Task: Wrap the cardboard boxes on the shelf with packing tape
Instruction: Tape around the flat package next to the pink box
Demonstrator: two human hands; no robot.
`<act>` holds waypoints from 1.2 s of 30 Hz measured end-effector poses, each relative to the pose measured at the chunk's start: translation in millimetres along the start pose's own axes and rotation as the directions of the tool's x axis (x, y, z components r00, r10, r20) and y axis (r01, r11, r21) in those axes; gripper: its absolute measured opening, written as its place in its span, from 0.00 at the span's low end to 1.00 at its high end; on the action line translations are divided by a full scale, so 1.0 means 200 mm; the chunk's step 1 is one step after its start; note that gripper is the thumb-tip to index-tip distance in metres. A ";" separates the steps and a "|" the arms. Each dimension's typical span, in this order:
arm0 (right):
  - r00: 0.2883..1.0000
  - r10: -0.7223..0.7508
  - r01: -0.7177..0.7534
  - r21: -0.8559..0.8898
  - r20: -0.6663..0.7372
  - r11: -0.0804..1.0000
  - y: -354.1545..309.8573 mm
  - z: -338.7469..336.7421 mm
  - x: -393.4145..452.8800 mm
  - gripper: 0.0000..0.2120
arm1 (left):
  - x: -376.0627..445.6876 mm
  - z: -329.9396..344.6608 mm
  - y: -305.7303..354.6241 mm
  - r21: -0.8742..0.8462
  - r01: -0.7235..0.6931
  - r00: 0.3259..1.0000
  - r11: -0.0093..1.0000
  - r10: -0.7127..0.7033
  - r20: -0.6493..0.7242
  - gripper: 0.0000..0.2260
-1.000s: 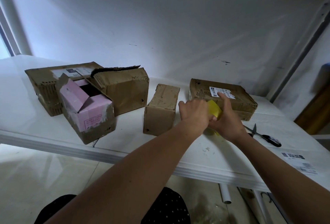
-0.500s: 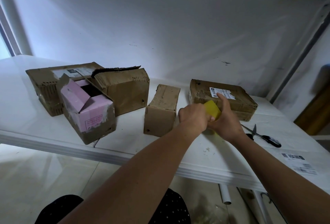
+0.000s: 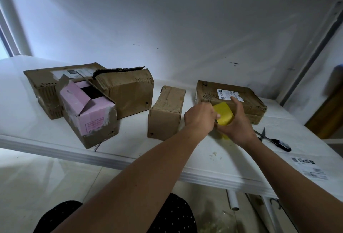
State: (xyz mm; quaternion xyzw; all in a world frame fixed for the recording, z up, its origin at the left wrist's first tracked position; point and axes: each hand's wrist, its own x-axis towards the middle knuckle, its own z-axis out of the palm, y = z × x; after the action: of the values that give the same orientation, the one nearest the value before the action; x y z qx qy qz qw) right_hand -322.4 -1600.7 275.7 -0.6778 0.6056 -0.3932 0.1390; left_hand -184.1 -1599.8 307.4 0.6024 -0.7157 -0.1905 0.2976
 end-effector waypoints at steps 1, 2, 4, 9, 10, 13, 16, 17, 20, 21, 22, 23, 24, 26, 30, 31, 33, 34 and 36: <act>1.000 -0.004 0.004 -0.001 0.003 1.000 0.01 -0.01 0.00 0.50 | 0.00 -0.01 0.00 -0.035 0.001 1.000 0.999 0.000 0.021 0.10; 1.000 -0.007 0.007 -0.003 0.010 1.000 0.01 -0.01 0.00 0.50 | 0.01 -0.01 -0.01 -0.064 0.007 0.999 0.998 -0.004 0.044 0.12; 1.000 -0.011 0.012 -0.005 0.019 1.000 0.01 -0.02 -0.01 0.51 | 0.02 -0.03 -0.02 -0.103 0.023 0.995 0.994 -0.013 0.101 0.18; 0.998 -0.046 0.048 -0.044 0.041 0.998 -0.01 -0.02 -0.03 0.50 | 0.01 -0.06 -0.02 0.106 -0.088 0.983 0.990 0.069 0.172 0.14; 0.997 -0.048 0.051 -0.053 0.054 0.997 -0.01 -0.02 -0.03 0.50 | 0.00 -0.06 -0.02 0.165 -0.125 0.983 0.978 0.099 0.155 0.13; 0.997 -0.033 0.038 -0.072 0.076 0.997 -0.01 -0.02 -0.03 0.50 | -0.04 -0.06 -0.03 0.270 -0.216 0.975 0.938 0.194 0.106 0.12; 0.995 -0.038 0.045 -0.067 0.093 0.997 -0.01 -0.01 -0.04 0.50 | -0.06 -0.06 -0.04 0.301 -0.275 0.961 0.913 0.254 0.106 0.12; 0.993 -0.047 0.054 -0.062 0.111 0.997 -0.01 0.00 -0.04 0.50 | -0.07 -0.06 -0.04 0.313 -0.296 0.955 0.902 0.274 0.112 0.11; 0.989 -0.048 0.056 -0.058 0.139 0.997 -0.01 0.02 -0.02 0.52 | -0.10 -0.06 -0.04 0.377 -0.323 0.946 0.868 0.298 0.124 0.07; 0.993 -0.017 0.022 -0.043 0.119 0.999 -0.01 0.02 -0.01 0.51 | -0.11 -0.06 -0.04 0.385 -0.330 0.944 0.862 0.307 0.122 0.06; 0.996 0.021 -0.020 -0.011 0.091 1.000 -0.01 0.01 0.01 0.48 | -0.12 -0.05 -0.04 0.385 -0.337 0.941 0.859 0.321 0.107 0.06; 0.996 0.049 -0.051 0.026 0.069 0.998 -0.01 0.01 0.02 0.46 | -0.13 -0.04 -0.04 0.377 -0.339 0.939 0.862 0.335 0.079 0.06; 0.996 0.060 -0.063 0.054 0.059 0.997 -0.01 0.01 0.02 0.46 | -0.13 -0.04 -0.05 0.356 -0.332 0.939 0.874 0.340 0.041 0.06; 0.996 0.047 -0.051 0.046 0.073 0.998 -0.02 0.01 0.02 0.46 | -0.11 -0.05 -0.06 0.266 -0.286 0.952 0.920 0.304 -0.026 0.10; 0.994 0.031 -0.030 -0.007 0.106 1.000 -0.03 0.04 0.00 0.47 | -0.07 -0.05 -0.07 0.161 -0.235 0.971 0.959 0.239 -0.005 0.20; 0.994 0.034 -0.033 -0.015 0.105 0.999 -0.03 0.04 0.01 0.47 | -0.06 -0.04 -0.07 0.136 -0.218 0.975 0.966 0.221 -0.010 0.18; 0.994 0.042 -0.039 -0.029 0.102 0.999 -0.04 0.04 0.01 0.47 | -0.06 -0.01 -0.06 0.029 -0.132 0.991 0.991 0.132 0.003 0.16; 0.994 0.042 -0.039 -0.032 0.105 0.999 -0.04 0.04 0.01 0.47 | -0.07 0.00 -0.06 -0.026 -0.080 0.996 0.996 0.080 0.029 0.15; 0.993 0.039 -0.036 -0.027 0.109 0.999 -0.04 0.03 0.01 0.48 | -0.06 0.01 -0.04 -0.089 -0.015 0.998 0.996 0.021 0.065 0.12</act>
State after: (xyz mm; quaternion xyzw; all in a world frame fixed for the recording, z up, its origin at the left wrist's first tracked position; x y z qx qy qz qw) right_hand -312.3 -1601.9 277.4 -0.6885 0.6146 -0.3452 0.1706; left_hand -178.1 -1589.6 298.1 0.5756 -0.7213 -0.2391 0.3019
